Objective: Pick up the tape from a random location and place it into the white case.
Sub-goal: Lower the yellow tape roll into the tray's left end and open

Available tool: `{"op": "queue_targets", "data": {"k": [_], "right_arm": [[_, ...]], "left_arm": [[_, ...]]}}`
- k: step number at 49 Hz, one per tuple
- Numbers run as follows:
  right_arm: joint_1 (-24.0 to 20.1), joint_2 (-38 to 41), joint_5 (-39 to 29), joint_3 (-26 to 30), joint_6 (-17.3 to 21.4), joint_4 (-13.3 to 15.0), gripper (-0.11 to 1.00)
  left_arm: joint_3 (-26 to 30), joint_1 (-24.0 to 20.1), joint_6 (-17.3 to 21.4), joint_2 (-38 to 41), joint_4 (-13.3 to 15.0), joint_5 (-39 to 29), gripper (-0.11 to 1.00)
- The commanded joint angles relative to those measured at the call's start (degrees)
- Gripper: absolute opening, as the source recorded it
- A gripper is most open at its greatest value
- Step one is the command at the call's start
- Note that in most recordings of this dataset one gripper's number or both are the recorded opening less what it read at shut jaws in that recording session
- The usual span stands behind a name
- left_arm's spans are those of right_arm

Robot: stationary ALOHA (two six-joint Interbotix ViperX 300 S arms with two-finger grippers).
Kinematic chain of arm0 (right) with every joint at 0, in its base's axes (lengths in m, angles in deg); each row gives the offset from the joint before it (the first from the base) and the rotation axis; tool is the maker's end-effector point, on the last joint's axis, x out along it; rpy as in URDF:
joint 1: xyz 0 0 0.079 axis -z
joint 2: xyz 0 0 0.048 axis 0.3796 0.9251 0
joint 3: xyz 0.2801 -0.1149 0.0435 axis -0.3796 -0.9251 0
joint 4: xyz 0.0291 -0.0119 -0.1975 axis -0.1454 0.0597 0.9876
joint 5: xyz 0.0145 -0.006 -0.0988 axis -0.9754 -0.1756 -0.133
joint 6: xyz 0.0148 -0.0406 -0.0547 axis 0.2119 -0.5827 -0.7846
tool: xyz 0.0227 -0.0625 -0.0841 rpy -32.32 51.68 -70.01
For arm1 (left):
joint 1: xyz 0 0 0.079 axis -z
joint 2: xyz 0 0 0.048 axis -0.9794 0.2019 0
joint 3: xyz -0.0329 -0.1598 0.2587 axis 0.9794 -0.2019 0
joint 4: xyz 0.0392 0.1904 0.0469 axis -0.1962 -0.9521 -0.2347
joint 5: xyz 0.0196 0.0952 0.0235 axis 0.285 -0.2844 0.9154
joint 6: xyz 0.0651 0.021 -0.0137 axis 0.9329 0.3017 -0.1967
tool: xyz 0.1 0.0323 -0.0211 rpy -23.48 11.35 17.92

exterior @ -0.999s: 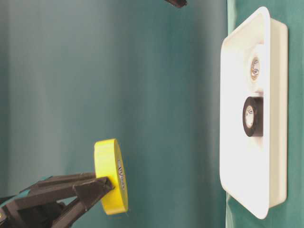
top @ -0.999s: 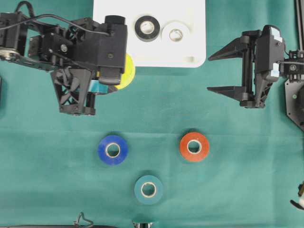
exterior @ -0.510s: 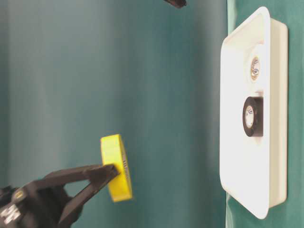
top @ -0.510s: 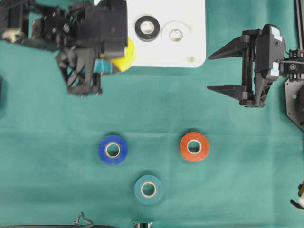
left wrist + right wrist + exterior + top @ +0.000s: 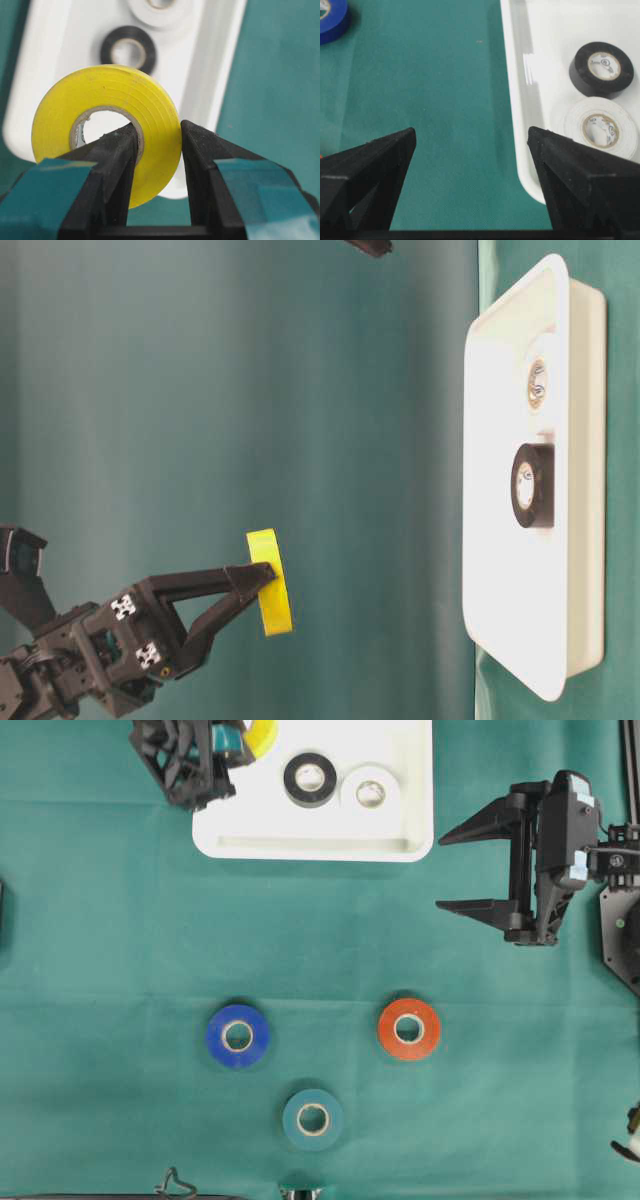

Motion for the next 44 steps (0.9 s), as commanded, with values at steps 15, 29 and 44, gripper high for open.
{"op": "queue_targets", "data": {"k": [15, 29, 44], "right_arm": [[0.1, -0.1, 0.0, 1.1, -0.1, 0.1, 0.89], [0.1, -0.2, 0.0, 1.1, -0.1, 0.2, 0.89], [0.2, -0.2, 0.0, 1.1, -0.1, 0.1, 0.89]], "left_arm": [[2.6, -0.8, 0.2, 0.4, -0.1, 0.4, 0.23], [2.5, -0.8, 0.1, 0.4, -0.2, 0.4, 0.23], [0.6, -1.1, 0.1, 1.8, -0.1, 3.5, 0.23]]}}
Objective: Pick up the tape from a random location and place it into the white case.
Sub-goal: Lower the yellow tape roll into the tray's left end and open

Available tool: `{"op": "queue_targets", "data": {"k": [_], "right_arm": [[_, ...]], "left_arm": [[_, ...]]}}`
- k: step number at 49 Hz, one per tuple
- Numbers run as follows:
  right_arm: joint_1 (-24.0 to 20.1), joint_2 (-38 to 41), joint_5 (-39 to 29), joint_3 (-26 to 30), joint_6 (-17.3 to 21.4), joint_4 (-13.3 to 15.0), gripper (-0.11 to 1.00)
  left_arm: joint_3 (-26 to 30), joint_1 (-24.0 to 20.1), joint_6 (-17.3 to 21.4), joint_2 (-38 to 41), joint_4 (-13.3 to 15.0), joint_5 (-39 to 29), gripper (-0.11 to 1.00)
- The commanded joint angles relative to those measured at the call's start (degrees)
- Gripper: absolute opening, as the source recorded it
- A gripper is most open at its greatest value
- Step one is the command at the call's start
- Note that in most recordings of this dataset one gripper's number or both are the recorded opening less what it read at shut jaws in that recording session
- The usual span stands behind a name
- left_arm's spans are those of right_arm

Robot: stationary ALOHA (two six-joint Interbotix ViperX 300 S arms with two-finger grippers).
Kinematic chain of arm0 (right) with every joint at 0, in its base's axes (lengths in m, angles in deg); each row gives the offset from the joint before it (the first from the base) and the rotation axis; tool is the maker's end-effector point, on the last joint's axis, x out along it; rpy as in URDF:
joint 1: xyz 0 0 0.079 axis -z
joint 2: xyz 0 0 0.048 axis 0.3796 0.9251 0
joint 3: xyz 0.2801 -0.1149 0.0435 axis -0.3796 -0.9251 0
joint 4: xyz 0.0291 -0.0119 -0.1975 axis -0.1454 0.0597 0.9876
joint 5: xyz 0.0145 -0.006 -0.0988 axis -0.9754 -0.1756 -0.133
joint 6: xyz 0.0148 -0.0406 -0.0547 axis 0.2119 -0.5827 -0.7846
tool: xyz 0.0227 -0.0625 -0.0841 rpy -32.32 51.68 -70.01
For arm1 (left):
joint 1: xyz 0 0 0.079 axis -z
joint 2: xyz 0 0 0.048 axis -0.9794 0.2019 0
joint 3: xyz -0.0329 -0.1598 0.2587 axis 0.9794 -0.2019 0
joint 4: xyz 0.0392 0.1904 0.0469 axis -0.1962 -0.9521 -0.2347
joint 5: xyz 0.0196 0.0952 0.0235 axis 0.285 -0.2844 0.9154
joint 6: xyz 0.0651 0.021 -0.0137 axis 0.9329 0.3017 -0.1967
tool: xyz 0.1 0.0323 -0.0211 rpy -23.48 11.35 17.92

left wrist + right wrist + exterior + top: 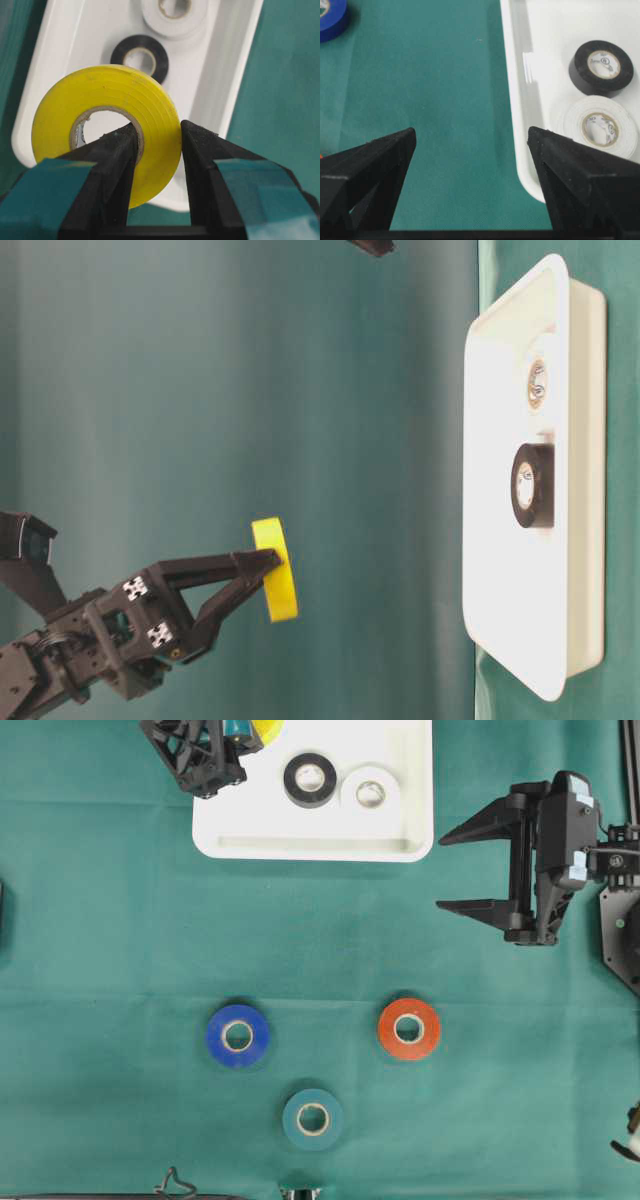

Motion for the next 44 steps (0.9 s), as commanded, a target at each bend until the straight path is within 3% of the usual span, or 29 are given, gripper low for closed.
{"op": "queue_targets", "data": {"k": [1, 14, 29, 44], "right_arm": [[0.0, -0.2, 0.3, 1.1, -0.1, 0.2, 0.89], [0.0, -0.1, 0.3, 1.1, -0.1, 0.1, 0.89], [0.1, -0.1, 0.4, 1.1, 0.0, 0.1, 0.89], [0.0, -0.2, 0.4, 1.1, 0.0, 0.1, 0.89]], "left_arm": [[-0.4, -0.5, -0.1, 0.1, -0.1, 2.5, 0.23], [-7.2, -1.5, -0.3, 5.4, -0.1, 14.1, 0.23], [-11.4, -2.8, -0.3, 11.4, -0.1, 23.6, 0.23], [-13.1, -3.2, -1.4, 14.2, 0.3, 26.3, 0.23]]}}
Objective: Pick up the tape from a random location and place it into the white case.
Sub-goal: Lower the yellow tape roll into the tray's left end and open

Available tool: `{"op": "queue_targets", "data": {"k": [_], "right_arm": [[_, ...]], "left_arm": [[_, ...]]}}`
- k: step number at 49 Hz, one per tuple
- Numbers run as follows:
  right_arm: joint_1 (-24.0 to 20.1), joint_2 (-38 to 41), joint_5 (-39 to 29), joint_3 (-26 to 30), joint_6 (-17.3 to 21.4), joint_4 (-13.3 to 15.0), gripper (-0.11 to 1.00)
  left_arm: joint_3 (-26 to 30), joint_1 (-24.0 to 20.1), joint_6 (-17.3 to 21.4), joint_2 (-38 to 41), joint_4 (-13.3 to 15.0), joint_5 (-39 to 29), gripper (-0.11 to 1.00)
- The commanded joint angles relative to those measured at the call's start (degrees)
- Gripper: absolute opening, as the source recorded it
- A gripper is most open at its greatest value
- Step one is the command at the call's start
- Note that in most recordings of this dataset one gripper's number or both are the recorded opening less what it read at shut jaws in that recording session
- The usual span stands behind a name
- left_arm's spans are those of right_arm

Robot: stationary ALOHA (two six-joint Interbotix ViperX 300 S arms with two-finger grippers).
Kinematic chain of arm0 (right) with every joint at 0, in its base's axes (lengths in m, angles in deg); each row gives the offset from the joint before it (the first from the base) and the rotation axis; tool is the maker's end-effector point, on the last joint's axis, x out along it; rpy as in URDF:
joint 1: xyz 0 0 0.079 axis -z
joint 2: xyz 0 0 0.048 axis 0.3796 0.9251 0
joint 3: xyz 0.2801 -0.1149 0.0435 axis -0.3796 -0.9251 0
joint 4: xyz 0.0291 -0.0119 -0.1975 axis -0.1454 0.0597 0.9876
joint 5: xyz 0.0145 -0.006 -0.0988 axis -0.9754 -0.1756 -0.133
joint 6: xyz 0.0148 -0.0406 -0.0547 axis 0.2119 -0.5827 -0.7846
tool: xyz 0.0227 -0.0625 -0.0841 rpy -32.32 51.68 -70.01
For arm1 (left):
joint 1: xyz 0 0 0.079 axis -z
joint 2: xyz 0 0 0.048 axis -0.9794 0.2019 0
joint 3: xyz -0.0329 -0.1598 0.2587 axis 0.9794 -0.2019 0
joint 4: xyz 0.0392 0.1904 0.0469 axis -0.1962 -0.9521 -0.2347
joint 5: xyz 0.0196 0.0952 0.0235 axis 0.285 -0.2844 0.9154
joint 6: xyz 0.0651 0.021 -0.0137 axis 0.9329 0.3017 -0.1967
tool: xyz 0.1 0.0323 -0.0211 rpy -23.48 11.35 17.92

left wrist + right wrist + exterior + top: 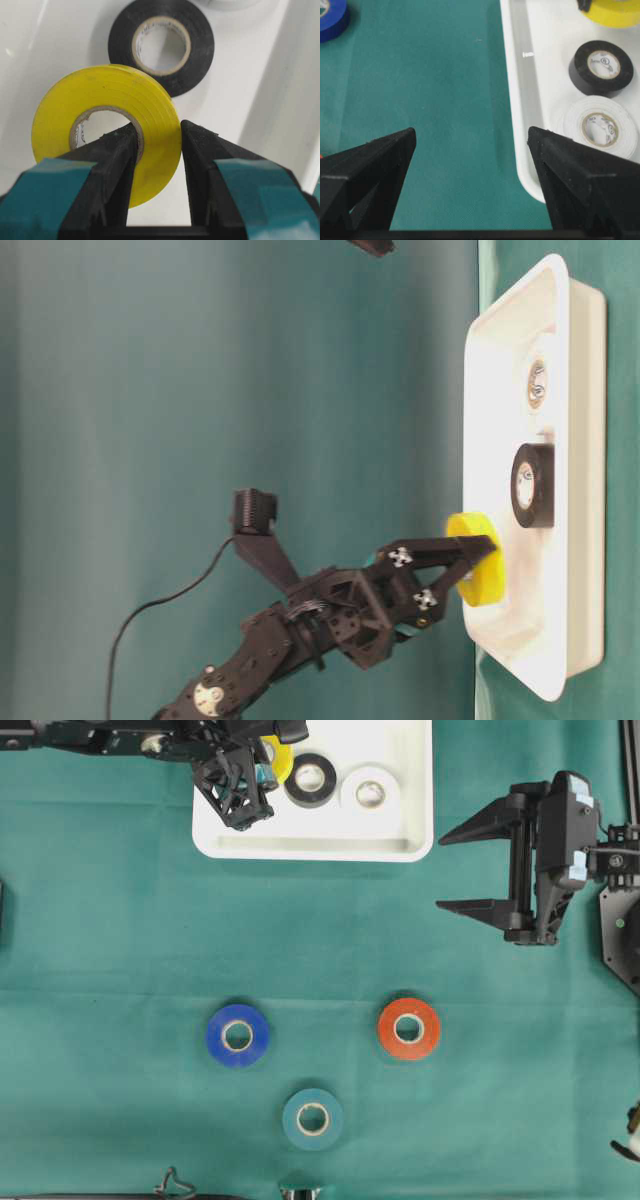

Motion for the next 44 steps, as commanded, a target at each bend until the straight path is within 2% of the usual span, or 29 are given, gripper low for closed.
{"op": "queue_targets", "data": {"k": [1, 44], "right_arm": [[0.0, -0.1, 0.5, 1.1, 0.0, 0.0, 0.89], [0.0, -0.2, 0.4, 1.1, 0.0, 0.0, 0.89]], "left_arm": [[0.4, -0.1, -0.3, -0.4, 0.2, 0.4, 0.23], [1.9, 0.8, -0.4, 0.0, 0.3, -2.7, 0.24]]}}
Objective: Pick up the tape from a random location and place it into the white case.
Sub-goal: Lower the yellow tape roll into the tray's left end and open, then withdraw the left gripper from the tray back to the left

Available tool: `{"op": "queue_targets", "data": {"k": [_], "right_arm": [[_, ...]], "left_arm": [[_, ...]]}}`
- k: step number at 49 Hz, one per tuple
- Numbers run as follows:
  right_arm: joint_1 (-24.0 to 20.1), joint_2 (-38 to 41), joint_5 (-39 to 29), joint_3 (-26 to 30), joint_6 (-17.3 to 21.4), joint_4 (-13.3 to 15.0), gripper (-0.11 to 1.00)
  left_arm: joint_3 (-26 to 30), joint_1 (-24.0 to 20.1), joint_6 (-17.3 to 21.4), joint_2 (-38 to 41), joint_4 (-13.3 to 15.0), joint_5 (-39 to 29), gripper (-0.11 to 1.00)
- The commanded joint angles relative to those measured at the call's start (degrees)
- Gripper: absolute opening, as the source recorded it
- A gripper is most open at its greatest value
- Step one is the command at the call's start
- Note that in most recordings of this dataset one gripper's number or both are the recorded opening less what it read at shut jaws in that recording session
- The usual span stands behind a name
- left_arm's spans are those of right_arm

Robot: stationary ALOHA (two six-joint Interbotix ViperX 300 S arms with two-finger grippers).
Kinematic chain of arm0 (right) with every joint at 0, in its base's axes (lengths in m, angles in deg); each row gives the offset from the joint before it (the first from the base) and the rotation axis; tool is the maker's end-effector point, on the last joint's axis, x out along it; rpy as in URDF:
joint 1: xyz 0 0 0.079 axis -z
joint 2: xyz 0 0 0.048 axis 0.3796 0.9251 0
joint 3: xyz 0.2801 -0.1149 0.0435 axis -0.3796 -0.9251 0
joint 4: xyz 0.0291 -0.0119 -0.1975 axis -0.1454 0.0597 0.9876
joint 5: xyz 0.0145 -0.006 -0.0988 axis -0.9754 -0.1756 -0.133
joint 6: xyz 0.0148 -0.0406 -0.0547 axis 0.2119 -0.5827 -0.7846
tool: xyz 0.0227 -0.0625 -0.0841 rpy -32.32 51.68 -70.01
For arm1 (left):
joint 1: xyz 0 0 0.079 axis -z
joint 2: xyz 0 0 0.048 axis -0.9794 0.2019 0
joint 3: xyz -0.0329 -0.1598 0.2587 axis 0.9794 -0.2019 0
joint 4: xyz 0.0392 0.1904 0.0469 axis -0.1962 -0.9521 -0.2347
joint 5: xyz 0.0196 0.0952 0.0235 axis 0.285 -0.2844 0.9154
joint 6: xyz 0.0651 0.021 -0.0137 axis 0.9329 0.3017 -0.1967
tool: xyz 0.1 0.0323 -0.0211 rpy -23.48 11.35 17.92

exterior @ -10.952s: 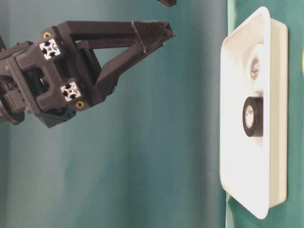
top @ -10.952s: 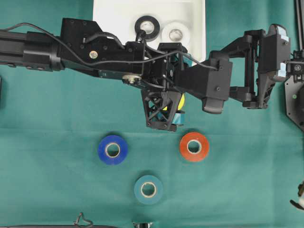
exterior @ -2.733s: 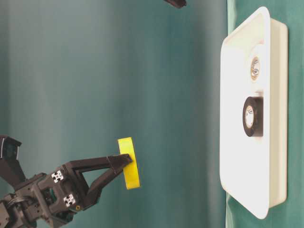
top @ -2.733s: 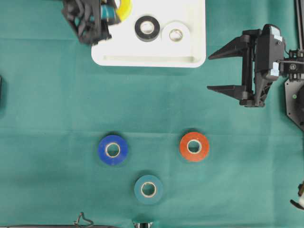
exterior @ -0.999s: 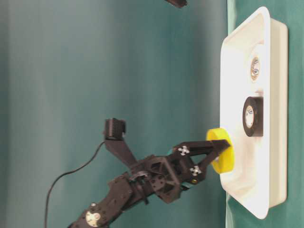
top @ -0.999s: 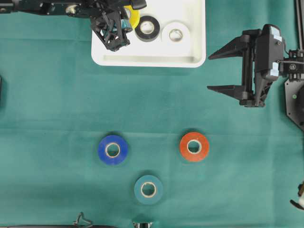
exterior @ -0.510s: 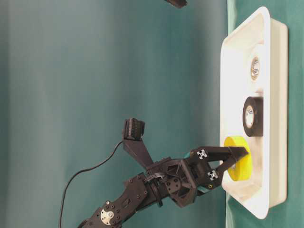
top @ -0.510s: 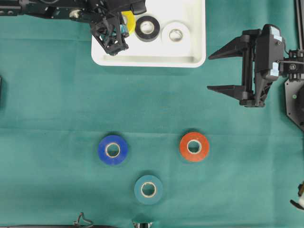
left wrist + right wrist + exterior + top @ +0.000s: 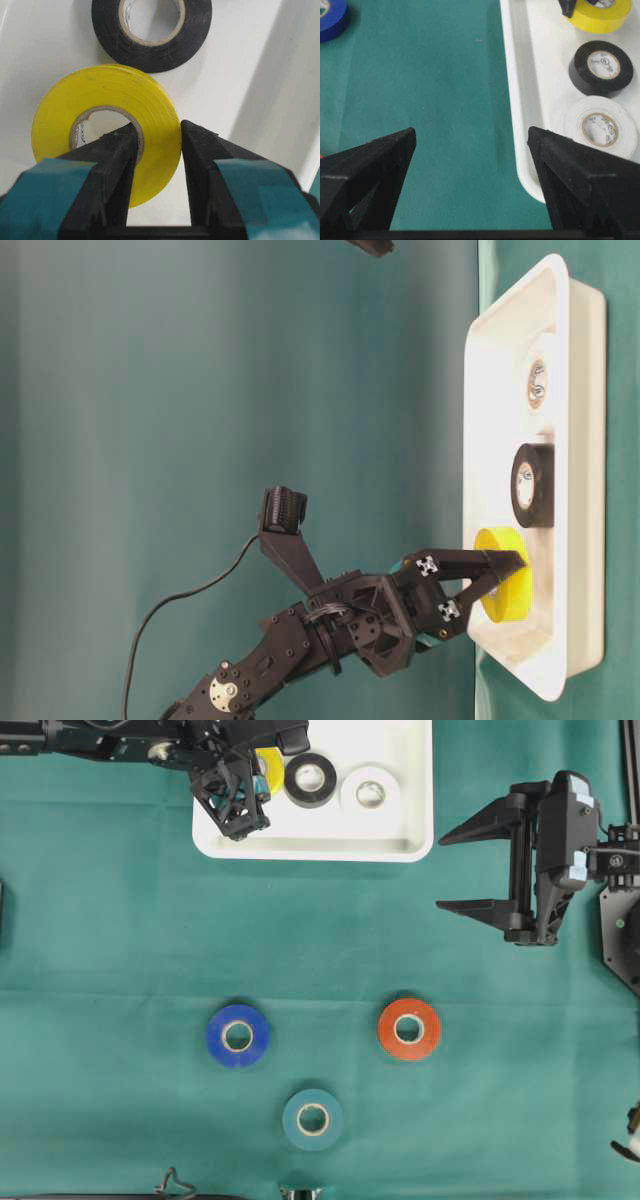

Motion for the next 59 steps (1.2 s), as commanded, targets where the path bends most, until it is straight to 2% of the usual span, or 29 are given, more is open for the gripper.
{"op": "queue_targets", "data": {"k": [1, 11, 13, 16, 42, 59], "right_arm": [[0.2, -0.2, 0.3, 1.1, 0.0, 0.1, 0.89], [0.1, -0.1, 0.2, 1.1, 0.0, 0.1, 0.89], [0.2, -0.1, 0.2, 1.1, 0.0, 0.0, 0.89], [0.1, -0.2, 0.2, 1.1, 0.0, 0.0, 0.89], [0.1, -0.2, 0.2, 1.1, 0.1, 0.0, 0.89], [0.1, -0.2, 0.2, 1.1, 0.2, 0.0, 0.89]], "left_arm": [[1.8, 0.4, 0.0, -1.1, 0.0, 0.2, 0.27], [2.4, 1.0, 0.4, -1.3, 0.0, 0.4, 0.84], [2.5, 1.0, 0.5, -1.3, 0.0, 0.3, 0.92], [2.6, 1.0, 0.5, -1.4, 0.0, 0.2, 0.99], [3.3, 1.7, 0.4, -3.8, 0.0, -1.6, 0.99], [10.3, 1.8, 0.5, -9.8, -0.4, -13.8, 0.99]]}}
